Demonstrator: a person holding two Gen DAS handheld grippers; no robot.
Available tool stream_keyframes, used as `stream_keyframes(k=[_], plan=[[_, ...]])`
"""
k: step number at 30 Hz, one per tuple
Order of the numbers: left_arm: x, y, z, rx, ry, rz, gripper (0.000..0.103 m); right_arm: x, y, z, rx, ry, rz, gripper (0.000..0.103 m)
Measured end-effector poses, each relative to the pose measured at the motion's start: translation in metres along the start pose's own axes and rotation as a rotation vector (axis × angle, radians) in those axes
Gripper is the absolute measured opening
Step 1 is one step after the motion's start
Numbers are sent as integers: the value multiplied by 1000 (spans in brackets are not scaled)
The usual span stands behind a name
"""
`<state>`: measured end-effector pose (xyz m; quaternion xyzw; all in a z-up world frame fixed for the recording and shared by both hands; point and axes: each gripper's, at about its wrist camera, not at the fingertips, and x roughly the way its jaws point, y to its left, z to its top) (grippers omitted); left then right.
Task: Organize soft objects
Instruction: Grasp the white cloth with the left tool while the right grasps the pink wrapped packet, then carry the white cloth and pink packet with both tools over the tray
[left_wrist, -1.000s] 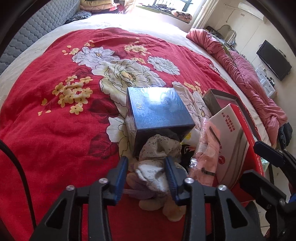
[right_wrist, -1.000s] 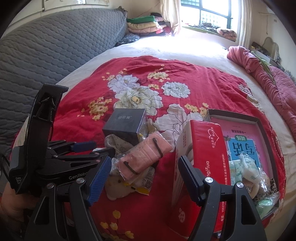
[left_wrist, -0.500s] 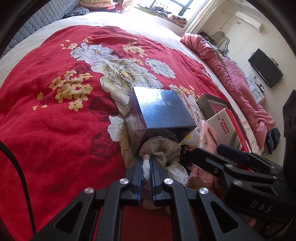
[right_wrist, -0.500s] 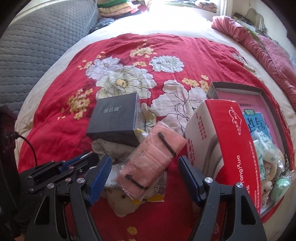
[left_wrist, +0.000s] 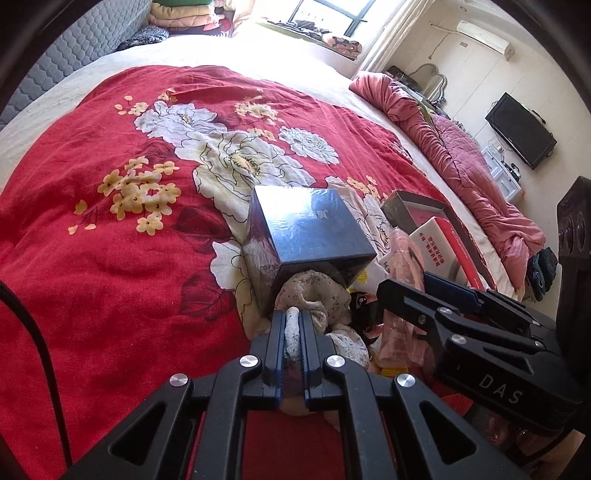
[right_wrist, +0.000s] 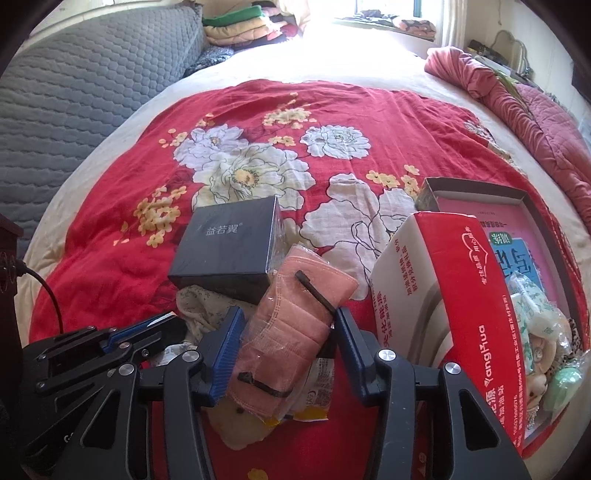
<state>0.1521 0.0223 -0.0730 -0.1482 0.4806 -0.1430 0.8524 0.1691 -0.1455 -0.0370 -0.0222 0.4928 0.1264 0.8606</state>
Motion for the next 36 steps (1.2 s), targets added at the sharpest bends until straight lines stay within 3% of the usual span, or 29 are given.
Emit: stream_keyframes(k=[21, 29, 36], plan=[[-79, -37, -6, 37, -153, 125, 7, -87, -7, -4, -72, -183, 85, 51], [-110, -69, 0, 87, -200, 214, 7, -124, -19, 0, -74, -259, 132, 51], [-121, -100, 7, 122, -219, 204, 7, -151, -37, 0, -69, -313, 99, 51]])
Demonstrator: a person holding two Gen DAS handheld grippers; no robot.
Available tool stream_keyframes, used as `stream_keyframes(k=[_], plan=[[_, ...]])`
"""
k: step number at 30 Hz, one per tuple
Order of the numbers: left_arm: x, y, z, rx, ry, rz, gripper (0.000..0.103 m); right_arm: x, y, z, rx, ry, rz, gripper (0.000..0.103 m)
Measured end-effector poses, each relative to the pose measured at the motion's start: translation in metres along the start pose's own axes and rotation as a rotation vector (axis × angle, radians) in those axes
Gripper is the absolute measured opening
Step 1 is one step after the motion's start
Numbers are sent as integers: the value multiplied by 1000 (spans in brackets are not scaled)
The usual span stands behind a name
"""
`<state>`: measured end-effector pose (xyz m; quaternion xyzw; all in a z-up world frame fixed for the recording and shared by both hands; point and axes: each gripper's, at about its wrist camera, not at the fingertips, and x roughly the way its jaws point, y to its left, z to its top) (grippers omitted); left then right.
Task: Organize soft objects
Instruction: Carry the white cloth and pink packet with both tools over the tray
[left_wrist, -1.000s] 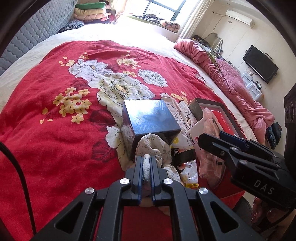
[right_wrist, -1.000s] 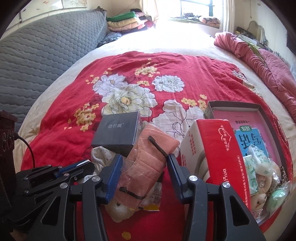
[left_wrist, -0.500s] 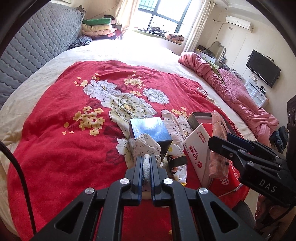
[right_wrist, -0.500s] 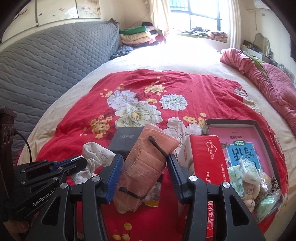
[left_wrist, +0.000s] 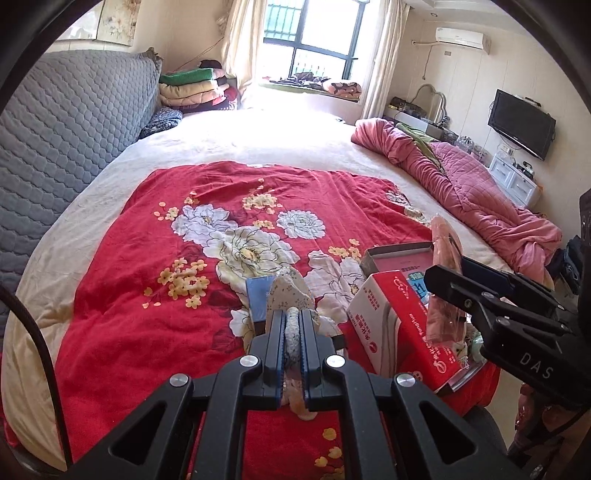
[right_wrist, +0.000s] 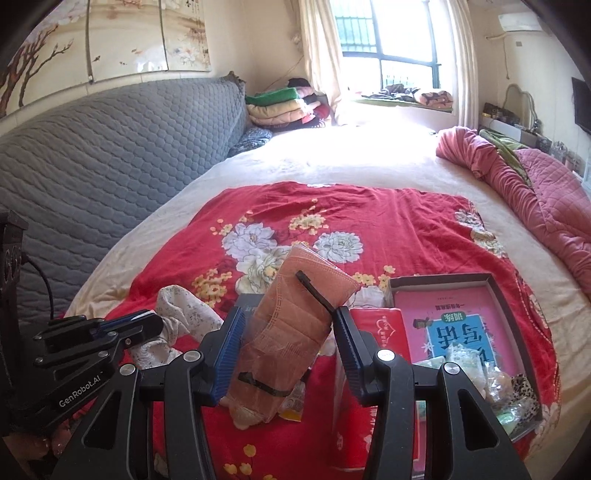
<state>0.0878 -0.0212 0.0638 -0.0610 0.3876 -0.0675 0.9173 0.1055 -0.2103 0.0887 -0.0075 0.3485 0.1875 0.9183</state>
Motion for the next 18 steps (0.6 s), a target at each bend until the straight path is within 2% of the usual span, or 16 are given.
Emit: stream_keyframes(k=[9, 18], plan=[[-15, -31, 16, 40, -33, -9, 7, -35, -38, 2, 64, -52, -25, 51], [-26, -54, 19, 86, -35, 11, 7, -60, -47, 4, 79, -86, -19, 51]])
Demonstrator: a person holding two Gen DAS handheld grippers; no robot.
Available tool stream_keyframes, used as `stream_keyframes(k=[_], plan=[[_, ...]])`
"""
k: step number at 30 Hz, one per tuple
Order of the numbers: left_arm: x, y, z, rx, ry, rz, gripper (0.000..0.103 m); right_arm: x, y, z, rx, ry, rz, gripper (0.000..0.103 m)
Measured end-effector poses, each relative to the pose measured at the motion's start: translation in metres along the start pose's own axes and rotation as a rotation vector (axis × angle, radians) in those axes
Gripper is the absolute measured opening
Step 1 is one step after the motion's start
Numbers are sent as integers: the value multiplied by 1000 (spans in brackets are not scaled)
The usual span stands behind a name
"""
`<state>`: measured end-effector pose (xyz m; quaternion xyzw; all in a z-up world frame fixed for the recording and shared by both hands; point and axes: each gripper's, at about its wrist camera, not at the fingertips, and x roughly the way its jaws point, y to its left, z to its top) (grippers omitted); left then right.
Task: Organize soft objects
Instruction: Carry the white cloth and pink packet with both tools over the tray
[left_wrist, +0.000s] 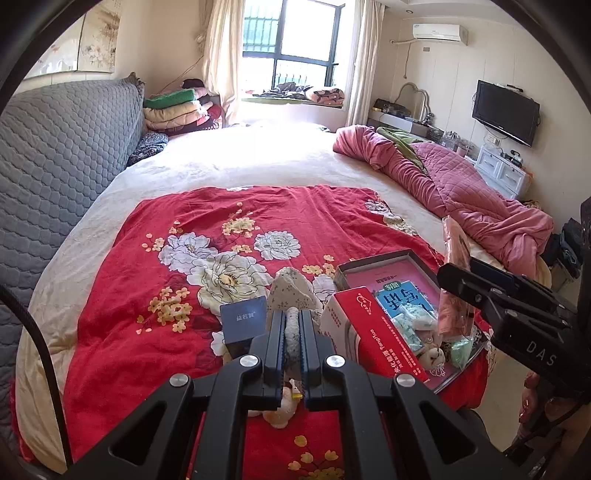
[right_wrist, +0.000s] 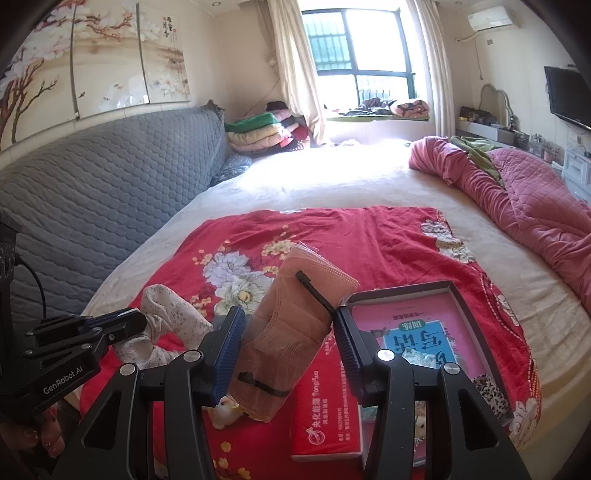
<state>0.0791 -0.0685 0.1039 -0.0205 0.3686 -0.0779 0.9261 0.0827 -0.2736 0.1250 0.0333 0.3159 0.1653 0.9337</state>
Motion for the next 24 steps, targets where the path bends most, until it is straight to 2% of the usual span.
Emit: stream_keyframes(k=[6, 10, 24], plan=[[-5, -16, 5, 27, -14, -18, 7, -17, -9, 1, -4, -19, -16, 51], [-4, -31, 10, 37, -6, -57, 7, -27, -23, 2, 10, -27, -36, 51], [-3, -109, 38, 132, 1, -116, 7, -80, -89, 5, 52, -99, -158, 51]])
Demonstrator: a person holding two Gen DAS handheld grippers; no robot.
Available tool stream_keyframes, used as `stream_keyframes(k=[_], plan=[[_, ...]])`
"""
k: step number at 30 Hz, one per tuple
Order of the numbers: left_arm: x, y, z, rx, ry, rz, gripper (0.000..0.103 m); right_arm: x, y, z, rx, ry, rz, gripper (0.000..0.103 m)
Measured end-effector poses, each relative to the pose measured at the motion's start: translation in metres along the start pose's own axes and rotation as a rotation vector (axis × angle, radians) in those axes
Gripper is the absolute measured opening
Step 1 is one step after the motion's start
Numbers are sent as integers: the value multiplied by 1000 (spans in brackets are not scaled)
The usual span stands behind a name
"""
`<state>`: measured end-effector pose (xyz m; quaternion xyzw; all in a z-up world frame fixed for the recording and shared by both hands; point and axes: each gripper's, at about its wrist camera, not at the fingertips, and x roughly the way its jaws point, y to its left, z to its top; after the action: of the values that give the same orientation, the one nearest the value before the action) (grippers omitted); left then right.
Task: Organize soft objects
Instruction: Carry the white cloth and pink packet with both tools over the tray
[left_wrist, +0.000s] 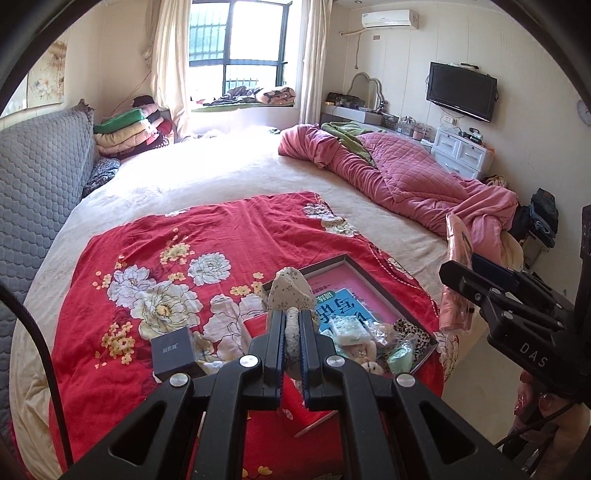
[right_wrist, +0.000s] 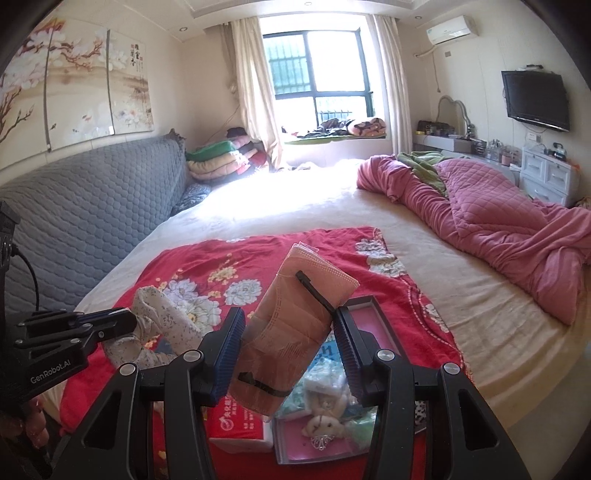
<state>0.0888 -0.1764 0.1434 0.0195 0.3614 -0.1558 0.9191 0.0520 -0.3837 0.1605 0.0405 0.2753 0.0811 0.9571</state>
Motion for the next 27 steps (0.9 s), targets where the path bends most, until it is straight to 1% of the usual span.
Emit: stream_keyframes(k=[4, 7, 12, 17, 20, 27], plan=[[-2, -20, 11, 36, -17, -14, 7, -9, -18, 3, 8, -27, -36, 51], [0, -34, 18, 65, -21, -22, 7, -13, -29, 2, 29, -39, -44, 51], [11, -56, 22, 99, -20, -52, 7, -15, -39, -3, 39, -36, -68, 51], [31, -67, 18, 105, 5, -78, 7, -9, -50, -7, 56, -28, -75, 51], [48, -70, 13, 101, 31, -97, 7, -1, -56, -13, 57, -8, -90, 51], [96, -77, -6, 112, 98, -106, 7, 32, -76, -33, 82, 58, -97, 51]])
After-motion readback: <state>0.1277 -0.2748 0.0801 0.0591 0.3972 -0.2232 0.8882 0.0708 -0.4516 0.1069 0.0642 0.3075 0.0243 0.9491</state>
